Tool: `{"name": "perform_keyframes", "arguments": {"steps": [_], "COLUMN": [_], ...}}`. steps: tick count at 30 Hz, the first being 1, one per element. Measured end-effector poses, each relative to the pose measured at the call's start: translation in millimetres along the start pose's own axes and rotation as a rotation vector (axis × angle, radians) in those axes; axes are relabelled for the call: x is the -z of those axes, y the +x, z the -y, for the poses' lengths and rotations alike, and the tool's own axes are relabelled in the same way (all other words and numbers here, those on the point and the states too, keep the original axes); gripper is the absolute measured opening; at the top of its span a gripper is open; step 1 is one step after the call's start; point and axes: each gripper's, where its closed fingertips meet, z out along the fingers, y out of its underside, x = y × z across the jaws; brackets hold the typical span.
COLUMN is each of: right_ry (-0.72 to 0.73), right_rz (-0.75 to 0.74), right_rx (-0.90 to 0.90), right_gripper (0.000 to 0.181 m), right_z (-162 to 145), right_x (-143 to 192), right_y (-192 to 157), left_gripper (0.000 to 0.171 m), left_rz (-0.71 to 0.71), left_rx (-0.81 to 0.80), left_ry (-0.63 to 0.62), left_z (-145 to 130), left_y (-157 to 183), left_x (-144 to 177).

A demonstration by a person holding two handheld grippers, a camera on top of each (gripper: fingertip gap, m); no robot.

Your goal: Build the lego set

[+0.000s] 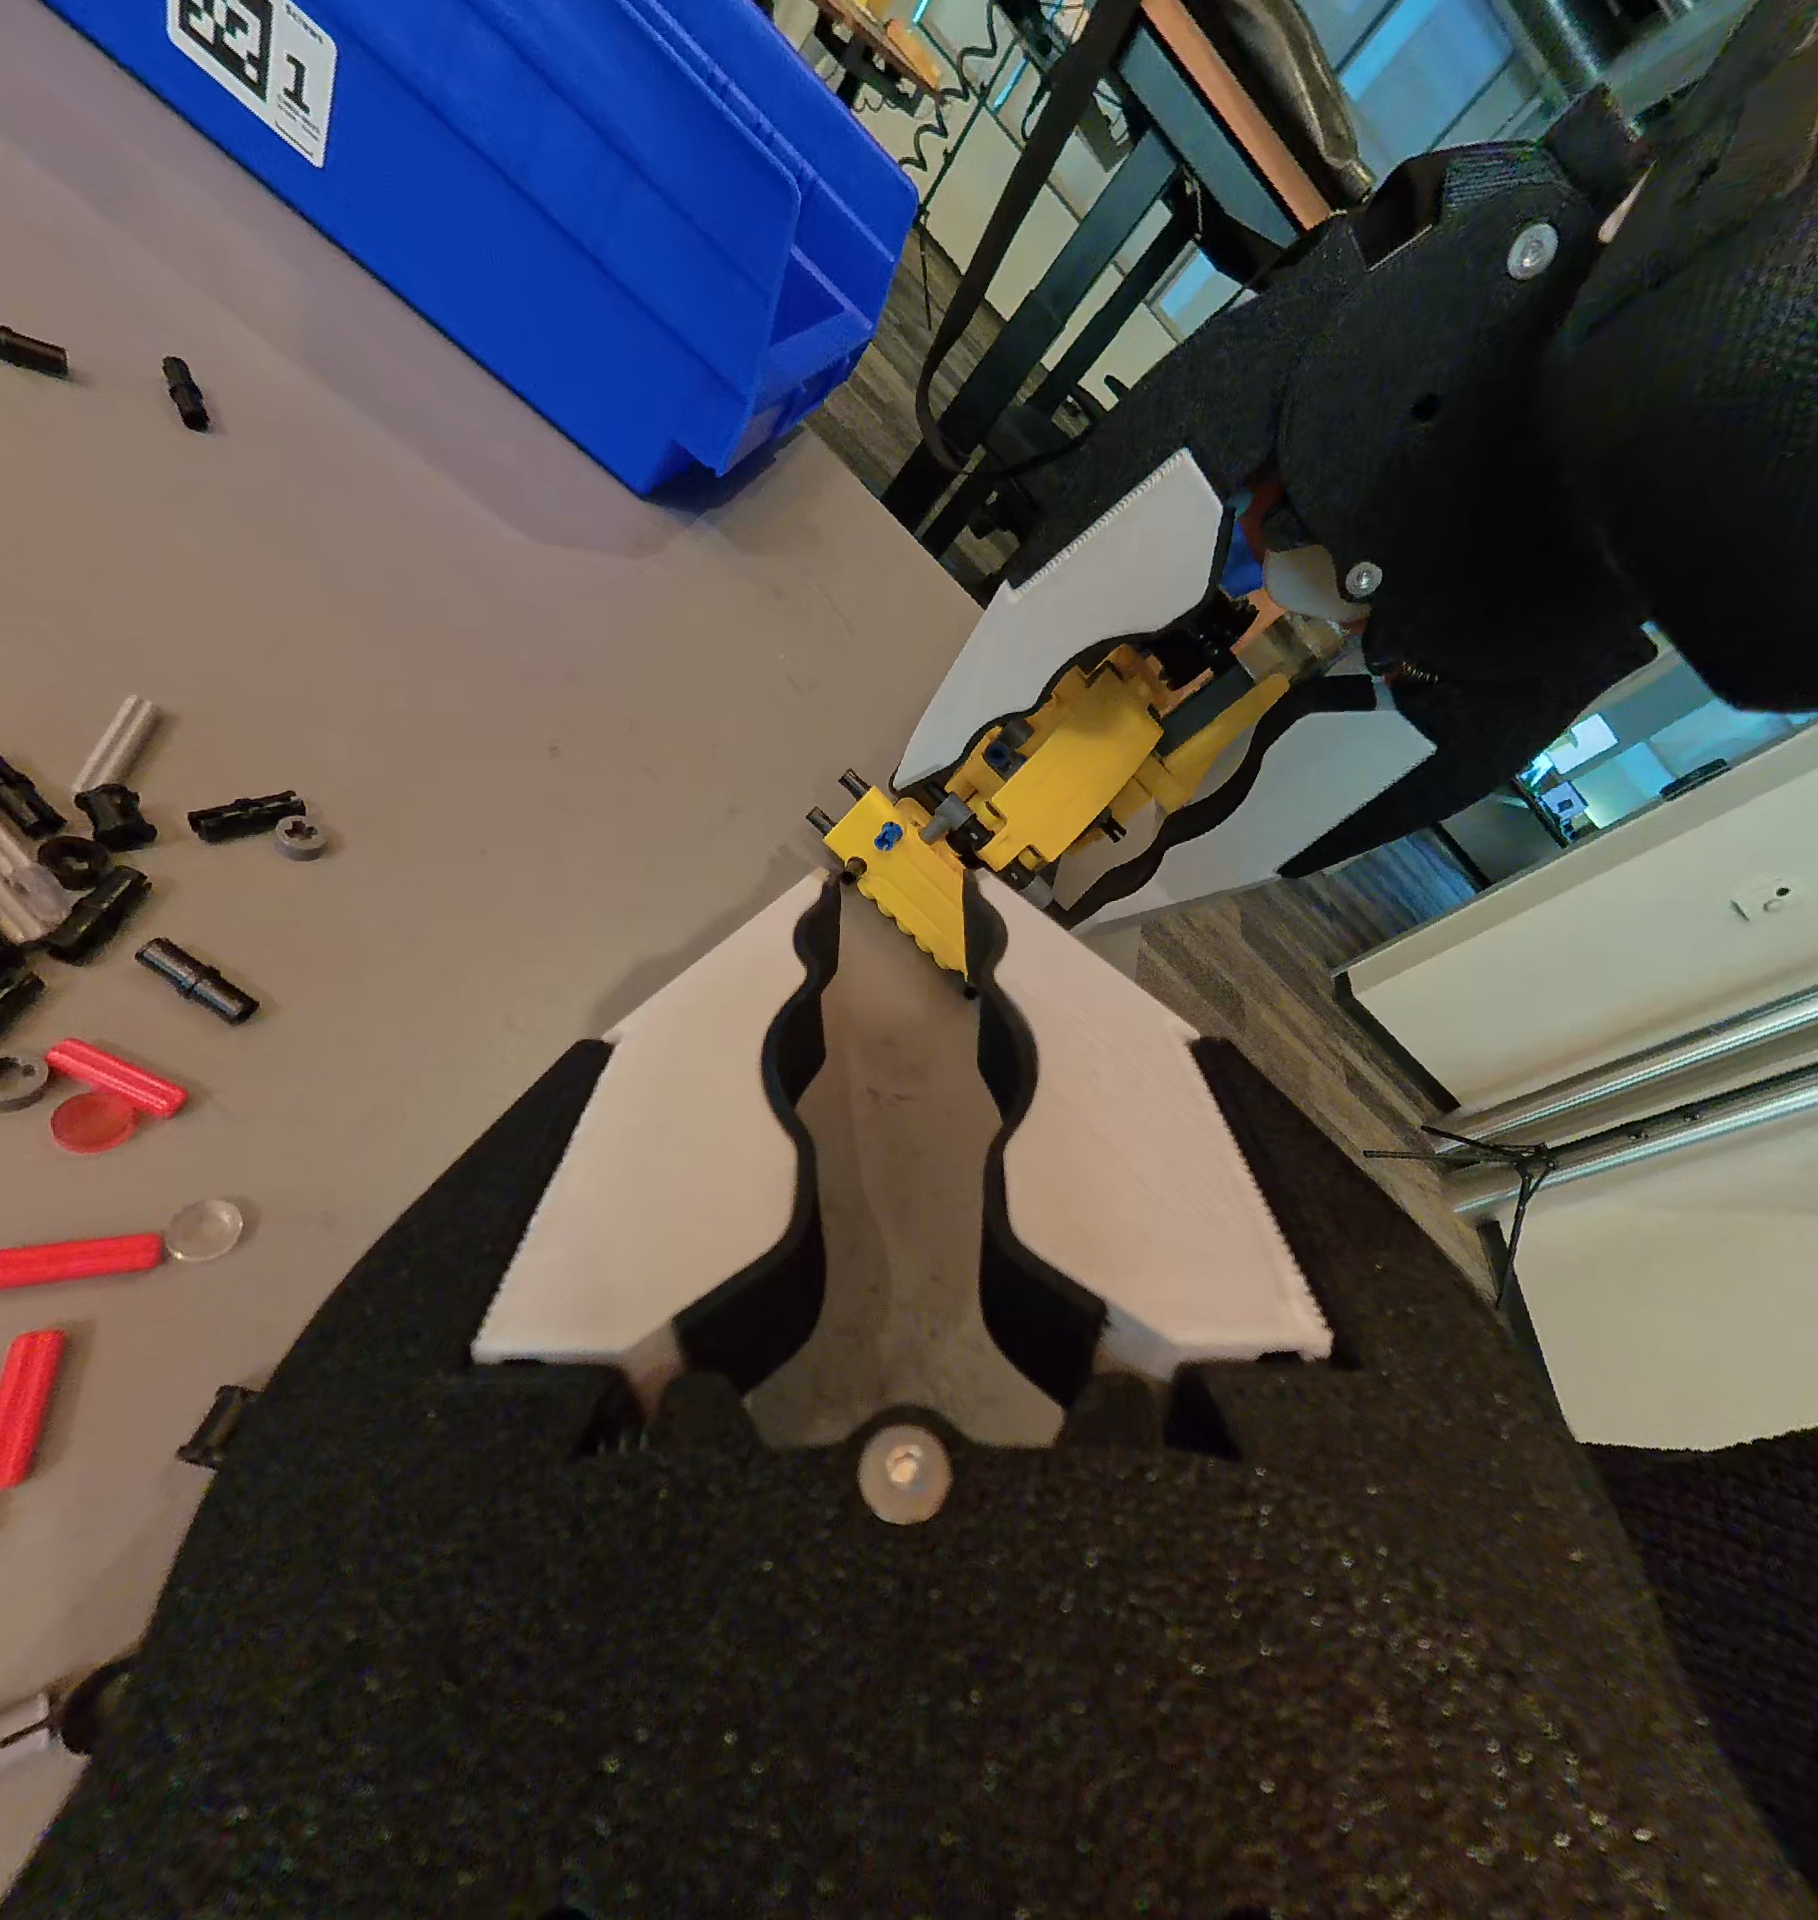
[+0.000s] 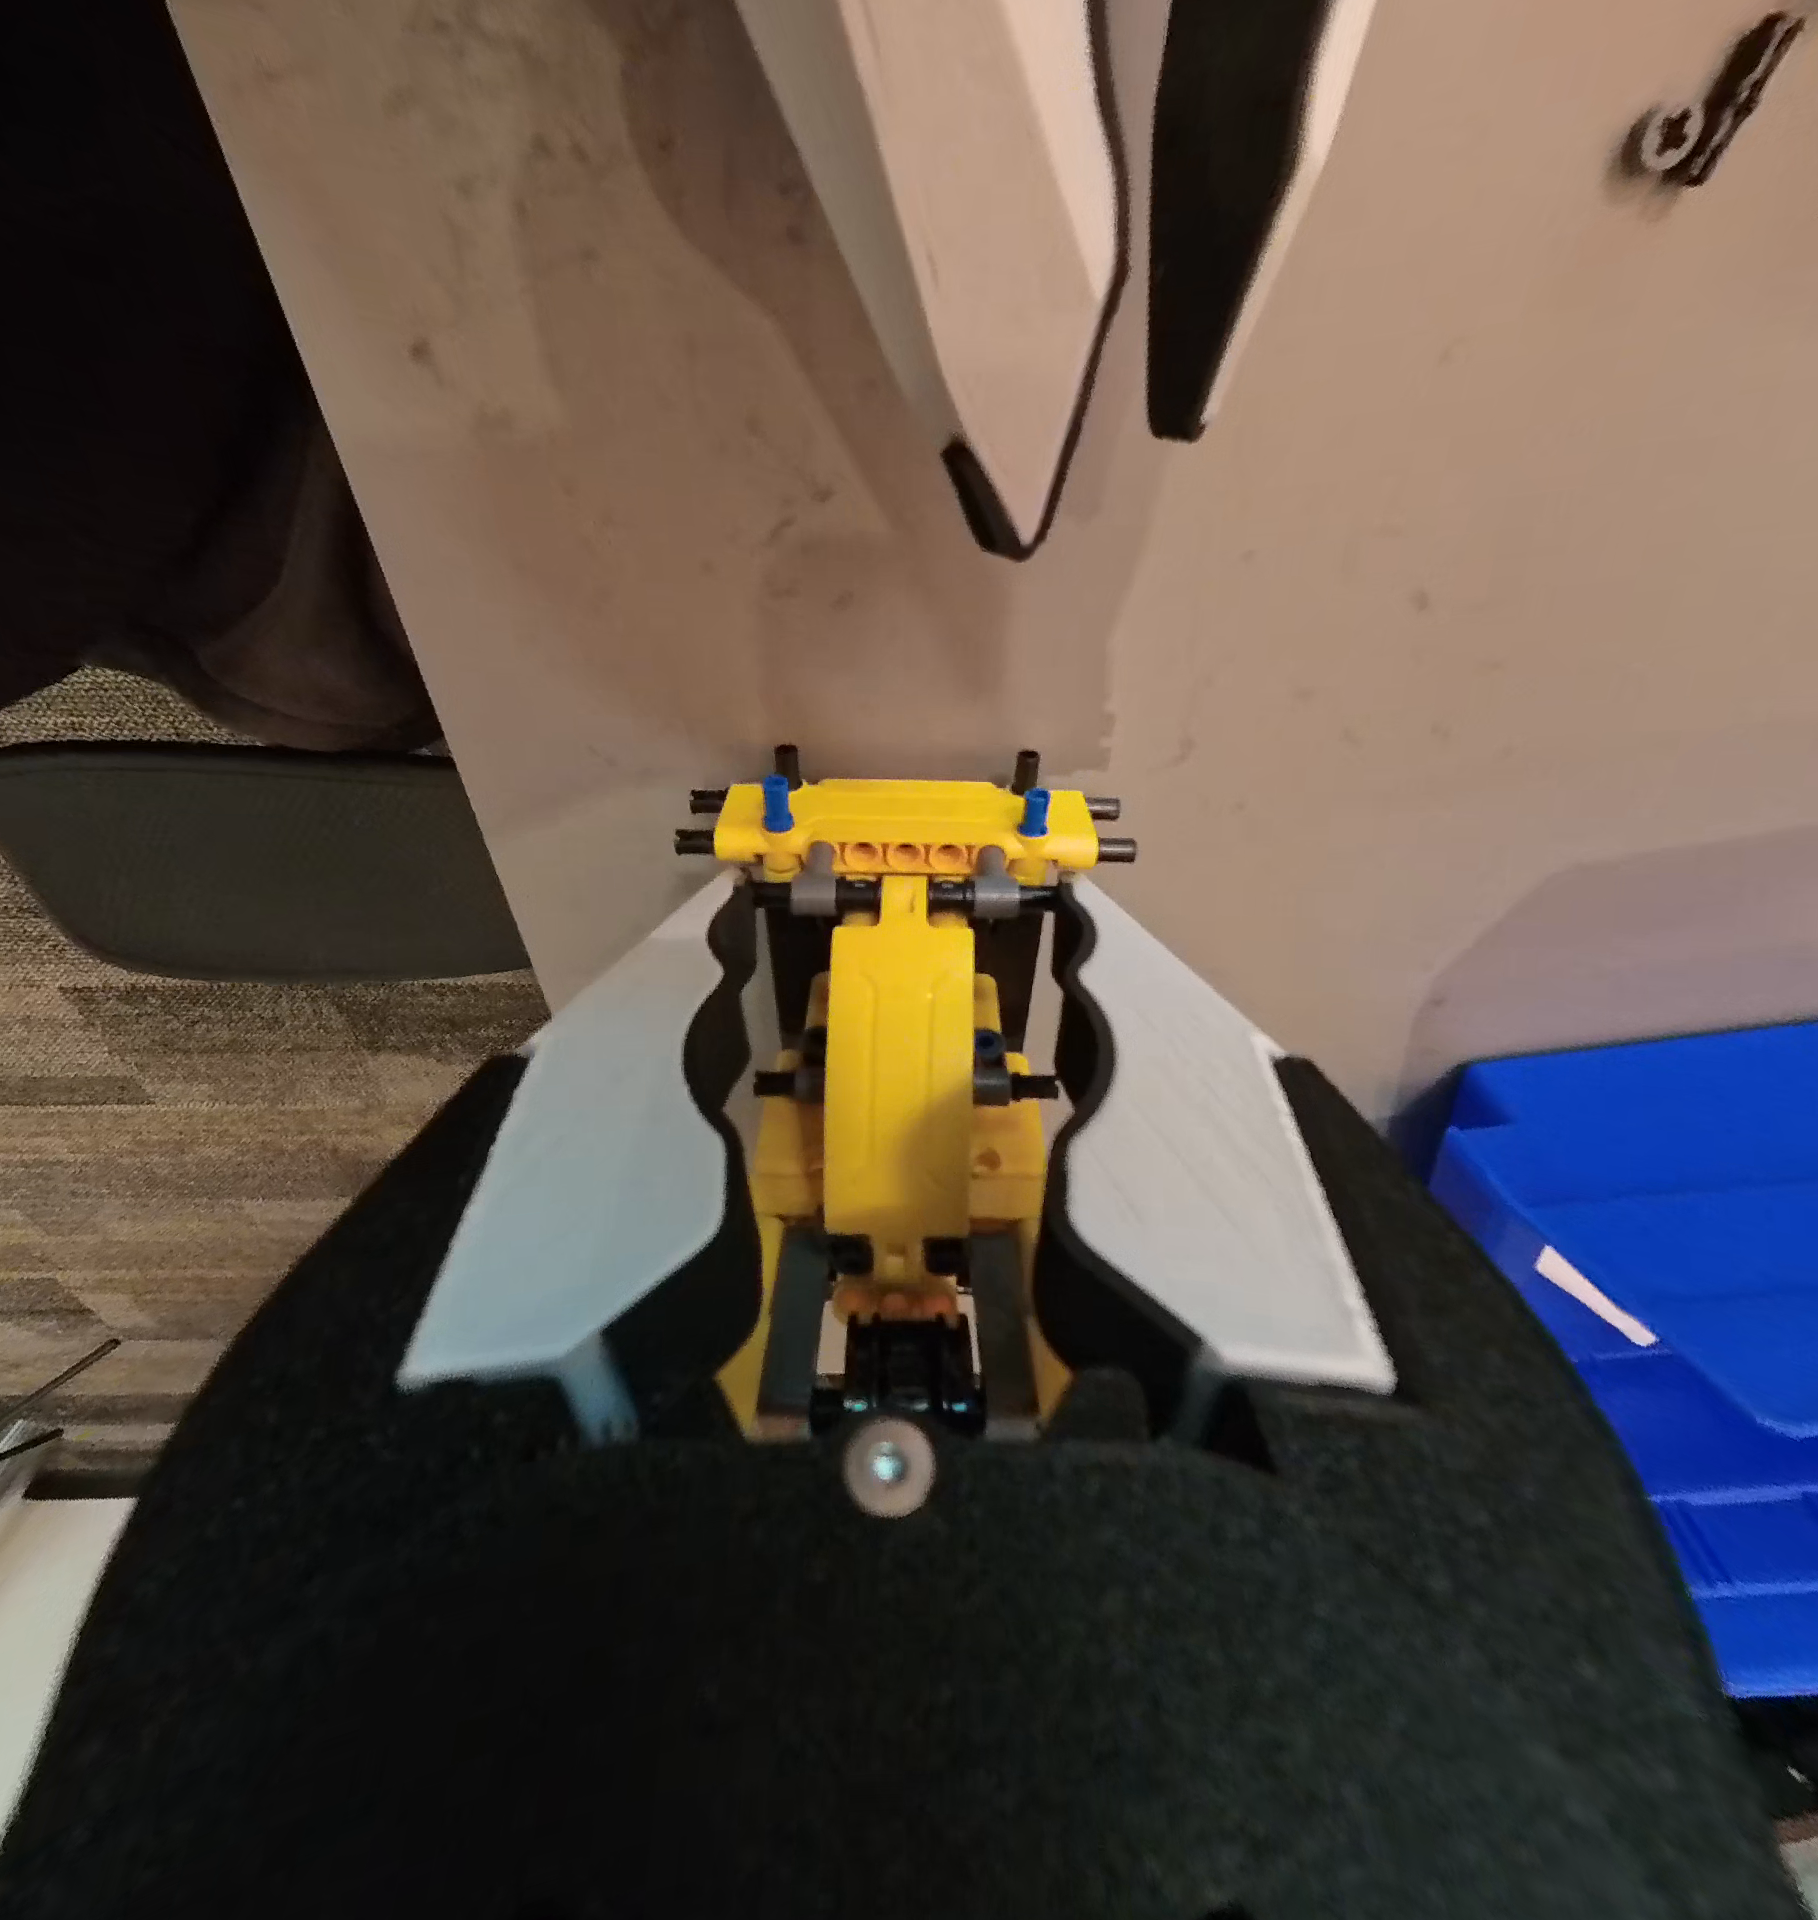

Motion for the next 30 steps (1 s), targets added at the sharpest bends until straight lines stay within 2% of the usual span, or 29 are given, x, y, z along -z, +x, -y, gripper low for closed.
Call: {"name": "perform_keyframes", "arguments": {"steps": [10,18,30], "right_ry": [0.008,-0.04,-0.353], "right_rz": [0.002,-0.001,-0.026], "right_rx": [-0.009,-0.01,0.062], "right_gripper": [0.057,0.057,0.057], "right_z": [3,2,-9], "right_x": [-1,-1,1], "right_y": [0,0,2], "left_gripper": [0.023,0.023,0.023], "left_rz": [-0.005,-0.014,-0.029], "left_rx": [0.003,0.006,0.03], "left_ry": [-0.006,-0.015,-0.027], "left_z": [-1,-3,-5], "left_y": [1,2,3], "left_x": [-1,-2,-3]}}
